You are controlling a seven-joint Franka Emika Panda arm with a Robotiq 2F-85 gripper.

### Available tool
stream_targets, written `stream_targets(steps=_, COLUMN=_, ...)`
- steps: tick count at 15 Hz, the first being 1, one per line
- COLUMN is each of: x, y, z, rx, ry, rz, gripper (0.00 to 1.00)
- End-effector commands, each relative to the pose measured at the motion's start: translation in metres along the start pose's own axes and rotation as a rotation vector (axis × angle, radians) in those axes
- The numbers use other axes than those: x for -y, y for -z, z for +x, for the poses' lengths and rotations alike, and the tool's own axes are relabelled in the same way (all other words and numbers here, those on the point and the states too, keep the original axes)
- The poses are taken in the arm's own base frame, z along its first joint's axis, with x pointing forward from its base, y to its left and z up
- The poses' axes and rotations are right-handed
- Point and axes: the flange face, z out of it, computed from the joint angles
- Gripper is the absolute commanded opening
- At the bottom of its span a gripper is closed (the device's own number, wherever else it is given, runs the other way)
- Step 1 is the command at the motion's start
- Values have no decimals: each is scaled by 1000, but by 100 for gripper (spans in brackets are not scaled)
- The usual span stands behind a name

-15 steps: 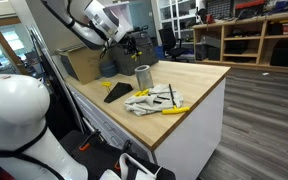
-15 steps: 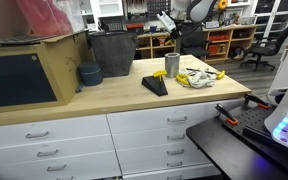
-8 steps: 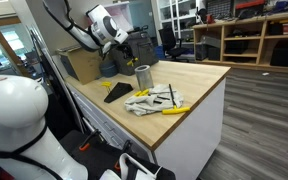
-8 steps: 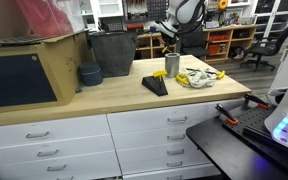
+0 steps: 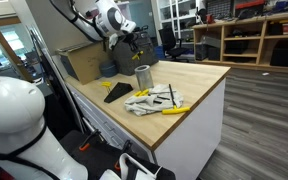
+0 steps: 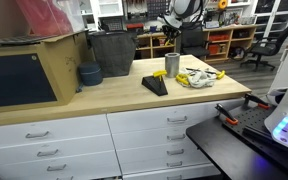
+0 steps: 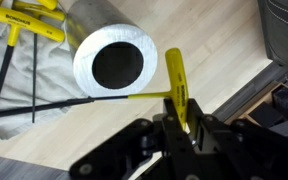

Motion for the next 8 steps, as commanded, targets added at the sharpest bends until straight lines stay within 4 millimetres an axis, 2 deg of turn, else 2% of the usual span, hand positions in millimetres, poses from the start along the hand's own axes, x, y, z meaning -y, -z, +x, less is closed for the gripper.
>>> stream_targets(steps=1, x=12, y=-5, z=14, rx=5, ry=17, rz=-12, gripper=4)
stream_targets(steps=5, x=22, y=-18, z=21, rx=1, ry=-16, rz=-10, gripper=4)
stream_targets(steps=8, x=32, y=-33, z=19, rx=10, ry=-31, rz=-9, gripper=4)
